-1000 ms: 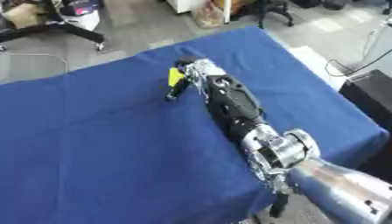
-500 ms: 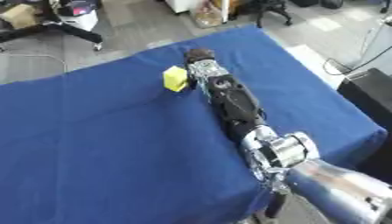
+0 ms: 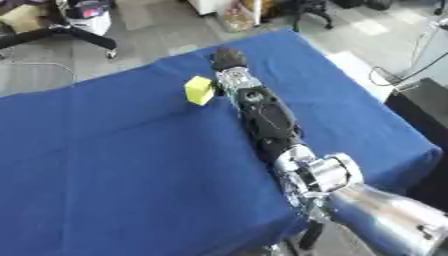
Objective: Pick up the objects with one hand, pass them to the other hand, and then place them into the box on the other side of the table.
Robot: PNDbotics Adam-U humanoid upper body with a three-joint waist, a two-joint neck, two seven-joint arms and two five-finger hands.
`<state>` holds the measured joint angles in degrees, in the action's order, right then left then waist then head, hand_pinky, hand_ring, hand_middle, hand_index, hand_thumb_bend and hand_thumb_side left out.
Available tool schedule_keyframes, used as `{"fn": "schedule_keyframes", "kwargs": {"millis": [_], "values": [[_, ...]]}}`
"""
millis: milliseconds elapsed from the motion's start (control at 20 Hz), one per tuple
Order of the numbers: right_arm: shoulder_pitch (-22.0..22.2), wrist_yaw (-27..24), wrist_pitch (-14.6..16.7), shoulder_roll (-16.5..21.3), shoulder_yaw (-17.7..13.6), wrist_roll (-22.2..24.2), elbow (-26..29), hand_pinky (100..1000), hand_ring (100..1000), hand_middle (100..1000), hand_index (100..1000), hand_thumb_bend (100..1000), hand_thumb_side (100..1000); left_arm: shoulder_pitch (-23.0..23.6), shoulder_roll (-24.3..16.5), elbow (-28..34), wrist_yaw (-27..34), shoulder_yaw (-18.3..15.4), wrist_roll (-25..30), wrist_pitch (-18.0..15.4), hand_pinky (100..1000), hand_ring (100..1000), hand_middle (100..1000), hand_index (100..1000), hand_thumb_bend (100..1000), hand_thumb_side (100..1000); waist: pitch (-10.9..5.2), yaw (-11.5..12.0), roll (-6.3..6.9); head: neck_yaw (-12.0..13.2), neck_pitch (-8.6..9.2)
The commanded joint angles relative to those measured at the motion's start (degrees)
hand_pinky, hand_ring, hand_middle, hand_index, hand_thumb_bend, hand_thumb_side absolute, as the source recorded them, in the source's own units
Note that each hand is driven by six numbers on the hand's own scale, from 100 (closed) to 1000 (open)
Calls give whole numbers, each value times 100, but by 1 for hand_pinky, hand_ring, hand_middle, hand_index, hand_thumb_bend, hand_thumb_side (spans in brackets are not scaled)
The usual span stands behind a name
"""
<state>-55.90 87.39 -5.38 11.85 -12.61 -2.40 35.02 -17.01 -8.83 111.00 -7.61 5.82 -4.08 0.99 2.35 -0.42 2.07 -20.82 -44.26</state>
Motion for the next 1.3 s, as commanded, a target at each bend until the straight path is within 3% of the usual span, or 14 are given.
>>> {"fn": "schedule_keyframes", "kwargs": {"millis": [50, 350, 400, 450, 500, 550, 650, 900, 1300], "values": [[-230, -171, -214, 169, -28, -322, 122, 793, 746, 751, 867, 153, 100, -36, -99, 82, -8, -45, -4, -10, 853, 622, 603, 771, 571, 542, -15, 2, 28, -18, 14], [-345, -460, -745, 332, -85, -906, 112, 782, 728, 744, 862, 100, 109, -13, -110, 69, -13, -43, -13, -12, 853, 622, 603, 771, 568, 542, -34, 9, 1, -47, 14], [-353, -546, -743, 322, -103, -930, 59, 784, 735, 753, 872, 100, 224, -11, -109, 67, -13, -45, -15, -12, 853, 622, 603, 771, 568, 543, -37, 5, -4, -52, 14], [-346, -631, -702, 293, -157, -901, -14, 782, 737, 766, 881, 100, 420, -10, -105, 64, -14, -45, -16, -12, 851, 622, 603, 771, 568, 543, -40, -1, -4, -56, 14], [-334, -723, -631, 251, -243, -837, -114, 784, 742, 775, 889, 100, 484, -9, -100, 61, -15, -43, -15, -12, 851, 622, 603, 771, 567, 544, -42, -6, -3, -57, 14], [-322, -815, -549, 217, -286, -757, -217, 799, 769, 814, 925, 100, 647, -8, -97, 59, -19, -42, -12, -13, 851, 622, 603, 771, 567, 544, -43, -7, 0, -60, 14], [-306, -1007, -364, 174, -271, -574, -414, 809, 786, 843, 941, 100, 756, -6, -98, 54, -24, -44, -12, -11, 851, 622, 602, 771, 567, 544, -44, -6, 9, -67, 14], [-314, -1487, 74, 206, -188, -97, -652, 823, 802, 872, 961, 100, 886, -4, -98, 52, -25, -49, -17, -3, 851, 622, 603, 773, 566, 545, -40, -3, 14, -90, 14], [-303, -2262, 198, 274, 31, 678, -552, 828, 806, 873, 965, 100, 922, -12, -95, 47, -29, -50, -3, -7, 851, 623, 603, 773, 568, 545, -39, -3, 13, -113, 14]]}}
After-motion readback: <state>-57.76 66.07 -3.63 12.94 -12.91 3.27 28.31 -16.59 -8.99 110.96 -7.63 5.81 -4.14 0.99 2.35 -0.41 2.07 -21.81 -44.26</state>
